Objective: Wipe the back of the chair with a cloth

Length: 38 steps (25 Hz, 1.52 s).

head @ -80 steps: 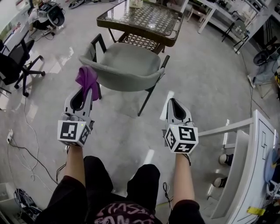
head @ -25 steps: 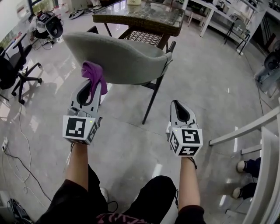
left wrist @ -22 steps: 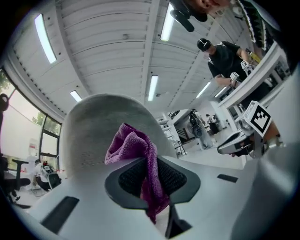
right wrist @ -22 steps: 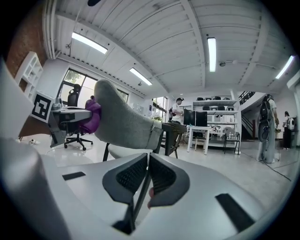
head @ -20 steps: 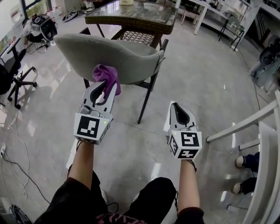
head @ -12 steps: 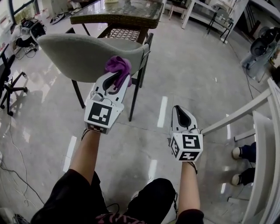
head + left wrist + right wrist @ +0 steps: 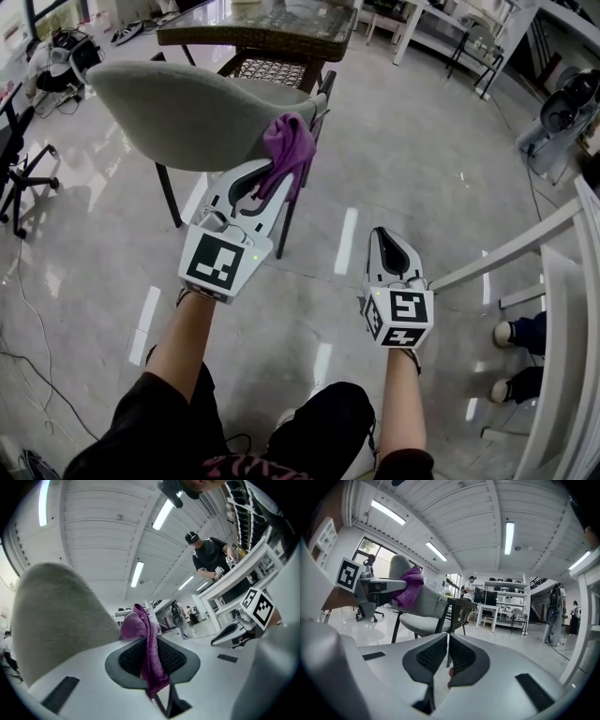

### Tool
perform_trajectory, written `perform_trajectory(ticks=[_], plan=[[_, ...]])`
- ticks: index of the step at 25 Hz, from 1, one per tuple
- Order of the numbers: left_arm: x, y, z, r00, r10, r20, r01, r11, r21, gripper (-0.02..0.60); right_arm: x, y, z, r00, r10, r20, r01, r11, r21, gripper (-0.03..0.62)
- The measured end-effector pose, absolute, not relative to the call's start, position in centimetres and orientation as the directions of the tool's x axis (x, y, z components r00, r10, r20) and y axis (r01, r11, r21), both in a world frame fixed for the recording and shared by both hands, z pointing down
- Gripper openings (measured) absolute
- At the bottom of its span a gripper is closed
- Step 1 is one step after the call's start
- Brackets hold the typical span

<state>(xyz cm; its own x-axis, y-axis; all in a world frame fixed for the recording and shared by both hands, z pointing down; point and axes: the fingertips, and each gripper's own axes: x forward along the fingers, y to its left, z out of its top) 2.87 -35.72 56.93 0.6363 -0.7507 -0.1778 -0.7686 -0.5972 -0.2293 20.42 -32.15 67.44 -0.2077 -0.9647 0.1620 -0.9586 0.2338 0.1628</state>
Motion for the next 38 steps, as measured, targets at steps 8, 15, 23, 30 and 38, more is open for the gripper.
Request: perform_trajectory(ticks=[8,15,23,30,38], plan=[[-14.6,-34.6,57.7,0.291,-0.928,-0.233,-0.947,-0.245,-0.206,0.080,15.0,-34.5,69.1,-0.293,-0.940,0.175,-0.939,0.318,0.131,0.029],[-19.4,-35.4,60.2,0.121,-0.966,-0.228,-0.988,-0.095,-0.120,0.078,13.5,-34.5,69.8,-0.317,-0.931,0.183,-0.929,0.344,0.139,0.029],[-10.3,-38.5,62.0,0.248,-0.949,-0.195,-0.965,-0.225,-0.132,0.080,17.6,-32.6,70.6,-0.236,-0.948,0.211,-0.949,0.272,0.160,0.029],[-6.0,-39.1,62.8,0.306,-0.930,-0.203,-0.949,-0.279,-0.149,0.080,21.0,-30.5,71.7,-0.174,-0.957,0.231,-0.964,0.214,0.160,0.029],[-0.1,-41.2,64.3,0.445,-0.884,-0.143,-0.892,-0.424,-0.158,0.079,23.2,-28.6,72.7,-0.117,-0.962,0.246,-0.974,0.159,0.161,0.029]])
